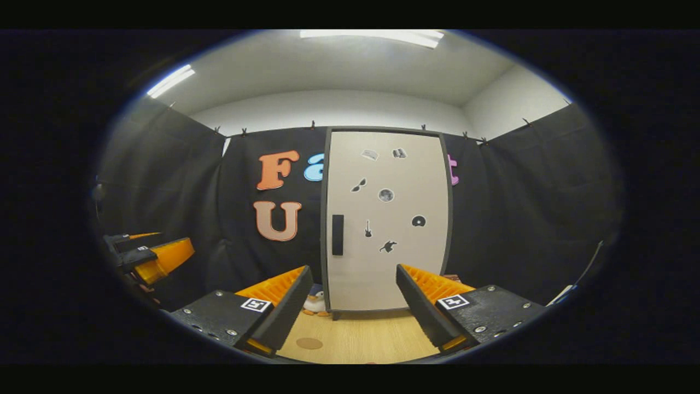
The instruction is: Open the cabinet door with the right hand, grasp the bottle in the cabinet with the left hand and place it on the coaster, then close the cabinet door with the right hand.
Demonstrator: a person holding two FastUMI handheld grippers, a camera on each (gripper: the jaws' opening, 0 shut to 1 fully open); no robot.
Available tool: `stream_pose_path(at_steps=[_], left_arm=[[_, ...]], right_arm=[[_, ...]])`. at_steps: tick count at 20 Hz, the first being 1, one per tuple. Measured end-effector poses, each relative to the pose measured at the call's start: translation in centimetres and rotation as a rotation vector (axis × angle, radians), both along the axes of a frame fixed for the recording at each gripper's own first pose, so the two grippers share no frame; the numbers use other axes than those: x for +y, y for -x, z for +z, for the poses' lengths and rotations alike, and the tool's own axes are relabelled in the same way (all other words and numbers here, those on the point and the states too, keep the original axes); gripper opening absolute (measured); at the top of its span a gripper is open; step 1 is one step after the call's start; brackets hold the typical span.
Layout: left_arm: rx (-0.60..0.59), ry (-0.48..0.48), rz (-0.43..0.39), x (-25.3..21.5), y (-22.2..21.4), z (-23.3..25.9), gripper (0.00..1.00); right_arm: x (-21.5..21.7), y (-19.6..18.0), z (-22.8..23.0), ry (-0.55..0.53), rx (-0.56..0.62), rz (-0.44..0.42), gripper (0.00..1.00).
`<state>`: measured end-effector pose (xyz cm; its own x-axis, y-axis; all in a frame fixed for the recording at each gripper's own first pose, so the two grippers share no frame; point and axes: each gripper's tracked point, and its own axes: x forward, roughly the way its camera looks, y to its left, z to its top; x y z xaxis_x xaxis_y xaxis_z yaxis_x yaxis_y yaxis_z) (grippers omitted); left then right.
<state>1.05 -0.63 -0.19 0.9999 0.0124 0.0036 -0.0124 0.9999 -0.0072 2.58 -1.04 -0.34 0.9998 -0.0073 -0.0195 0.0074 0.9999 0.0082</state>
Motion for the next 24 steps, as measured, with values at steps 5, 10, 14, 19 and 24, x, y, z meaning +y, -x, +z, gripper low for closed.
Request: stream_pose_path(at_steps=[5,10,14,19,24], left_arm=[[0.007,0.017,-0.024,1.5,-1.4,-0.8,0.96],[0.052,0.06,-0.043,2.8,-2.8,-2.7,0.96],[0.052,0.058,-0.005,4.6,-4.4,-3.3,0.96],[0.024,0.021,0.095,7.3,-6.8,-2.9,0.96],[0.02,0.004,0.177,9.2,-9.0,-3.5,0.99]], right_arm=[[1.8,-2.6,0.0,0.01,-0.007,-0.015,0.95],[3.7,-8.3,0.1,0.023,-0.017,-0.015,0.95],[4.4,-15.3,-0.5,0.058,-0.015,-0.001,0.95],[5.3,-23.9,-1.7,0.043,-0.013,0.03,0.95],[5.0,-29.8,-3.5,-0.016,-0.003,0.034,0.95]])
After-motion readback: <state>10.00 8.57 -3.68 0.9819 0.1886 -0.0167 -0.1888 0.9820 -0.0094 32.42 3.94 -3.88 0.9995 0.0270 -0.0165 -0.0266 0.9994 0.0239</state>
